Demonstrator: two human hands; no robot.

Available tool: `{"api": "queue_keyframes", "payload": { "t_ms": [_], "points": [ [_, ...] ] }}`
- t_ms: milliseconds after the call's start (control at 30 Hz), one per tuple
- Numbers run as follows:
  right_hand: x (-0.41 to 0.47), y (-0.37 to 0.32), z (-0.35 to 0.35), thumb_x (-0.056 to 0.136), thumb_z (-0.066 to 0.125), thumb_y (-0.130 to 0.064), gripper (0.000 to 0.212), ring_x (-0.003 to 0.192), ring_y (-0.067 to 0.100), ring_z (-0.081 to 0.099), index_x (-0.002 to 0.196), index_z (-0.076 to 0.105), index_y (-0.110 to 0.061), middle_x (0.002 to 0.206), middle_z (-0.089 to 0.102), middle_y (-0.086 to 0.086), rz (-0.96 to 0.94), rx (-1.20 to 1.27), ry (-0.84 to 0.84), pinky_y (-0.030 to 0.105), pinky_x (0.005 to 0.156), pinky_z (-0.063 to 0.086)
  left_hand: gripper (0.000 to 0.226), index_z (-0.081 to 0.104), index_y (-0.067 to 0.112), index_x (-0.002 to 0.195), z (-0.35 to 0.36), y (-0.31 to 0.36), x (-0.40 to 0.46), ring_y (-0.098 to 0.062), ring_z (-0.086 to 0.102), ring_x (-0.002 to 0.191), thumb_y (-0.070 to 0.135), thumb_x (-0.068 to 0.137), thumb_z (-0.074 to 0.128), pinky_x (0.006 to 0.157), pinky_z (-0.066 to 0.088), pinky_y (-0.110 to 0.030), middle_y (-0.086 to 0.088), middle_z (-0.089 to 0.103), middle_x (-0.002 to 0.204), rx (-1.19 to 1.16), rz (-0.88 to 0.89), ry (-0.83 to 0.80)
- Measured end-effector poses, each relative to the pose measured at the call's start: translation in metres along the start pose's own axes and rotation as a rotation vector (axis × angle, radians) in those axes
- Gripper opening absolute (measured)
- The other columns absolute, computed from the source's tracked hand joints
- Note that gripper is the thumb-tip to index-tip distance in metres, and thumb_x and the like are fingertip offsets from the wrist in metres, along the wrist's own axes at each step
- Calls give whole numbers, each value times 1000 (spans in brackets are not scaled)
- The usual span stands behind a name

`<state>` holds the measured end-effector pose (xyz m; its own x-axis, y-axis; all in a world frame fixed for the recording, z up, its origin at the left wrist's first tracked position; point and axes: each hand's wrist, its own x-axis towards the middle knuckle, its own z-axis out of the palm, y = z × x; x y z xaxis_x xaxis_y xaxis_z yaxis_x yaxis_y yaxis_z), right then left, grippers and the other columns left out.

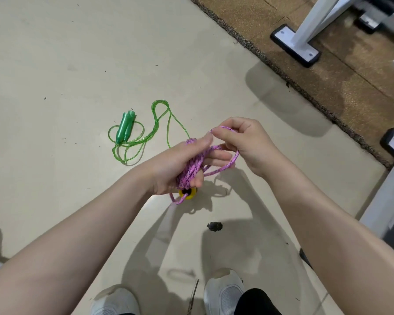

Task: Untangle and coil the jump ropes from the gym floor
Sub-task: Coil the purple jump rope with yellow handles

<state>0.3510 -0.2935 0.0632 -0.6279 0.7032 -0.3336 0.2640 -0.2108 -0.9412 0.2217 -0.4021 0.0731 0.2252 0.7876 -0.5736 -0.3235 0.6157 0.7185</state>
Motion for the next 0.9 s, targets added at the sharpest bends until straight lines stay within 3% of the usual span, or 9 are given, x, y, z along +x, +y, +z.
{"api": "queue_keyframes", "payload": {
  "t_ms": [100, 167, 233, 333, 433, 600, 700, 800, 900],
  "points": [
    [4, 17, 3, 88, 59, -8, 19, 39, 5, 39, 70, 57, -11, 48, 47, -5, 130, 180, 29, 16, 47, 41, 29, 70, 13, 105, -1, -4, 0, -7, 39, 31, 28, 84, 58, 36, 27, -16, 3, 53, 44, 13, 152, 45],
    [3, 30, 9, 93, 54, -11, 18, 38, 4, 41, 75, 54, -12, 55, 45, -2, 251, 396, -14, 20, 50, 48, 26, 76, 16, 91, -3, -8, 1, -7, 35, 29, 26, 80, 54, 36, 27, -15, -6, 44, 40, -84, 271, 81],
    [-3, 42, 18, 98, 43, -13, 21, 34, 3, 34, 79, 51, -14, 51, 36, -6, 302, 449, -126, 24, 48, 47, 13, 77, 14, 78, -8, -10, 1, -3, 35, 28, 21, 74, 67, 36, 30, -14, -10, 55, 59, -310, 355, 31],
    [-15, 55, 32, 100, 35, -14, 29, 36, 7, 29, 76, 52, -13, 47, 31, -7, 306, 164, -318, 24, 48, 44, 36, 74, 10, 98, -19, -7, 1, 0, 60, 50, 26, 66, 80, 50, 49, -11, -11, 71, 102, -647, 443, -180],
    [-19, 51, 37, 101, 36, -29, 33, 37, 11, 37, 86, 61, -12, 47, 40, -2, 356, -68, -503, 30, 54, 46, 44, 64, 3, 114, -27, -6, 8, -19, 70, 91, 17, 73, 72, 77, 57, -24, -14, 65, 117, -793, 469, -11],
    [-22, 17, 34, 99, 45, -23, 36, 50, 21, 51, 134, 41, -25, 69, 63, 12, 490, -530, -903, 28, 58, 45, 15, 52, 5, 103, -43, -17, 22, -20, 61, 106, 15, 98, 42, 101, 46, -32, -12, 56, 122, -653, 398, 507],
    [-26, -9, 27, 94, 55, -16, 36, 54, 19, 55, 129, 51, -20, 70, 65, 10, 473, -565, -1043, 18, 51, 44, 9, 53, 10, 97, -53, -27, 27, -14, 62, 103, 15, 98, 45, 103, 43, -32, -6, 62, 108, -466, 367, 663],
    [-27, -29, 18, 91, 58, -10, 28, 51, 13, 54, 119, 62, -16, 64, 64, 6, 348, -595, -1040, 17, 57, 46, 30, 51, 3, 120, -58, -35, 31, -13, 64, 101, 17, 94, 55, 100, 46, -31, -6, 64, 112, -307, 337, 709],
    [-27, -46, 11, 89, 60, -5, 21, 49, 11, 46, 105, 70, -15, 53, 54, -2, 177, -559, -907, 15, 50, 40, 27, 53, 10, 114, -48, -29, 28, -13, 70, 80, 31, 96, 49, 77, 55, -26, -2, 70, 105, -84, 256, 607]
  ]
}}
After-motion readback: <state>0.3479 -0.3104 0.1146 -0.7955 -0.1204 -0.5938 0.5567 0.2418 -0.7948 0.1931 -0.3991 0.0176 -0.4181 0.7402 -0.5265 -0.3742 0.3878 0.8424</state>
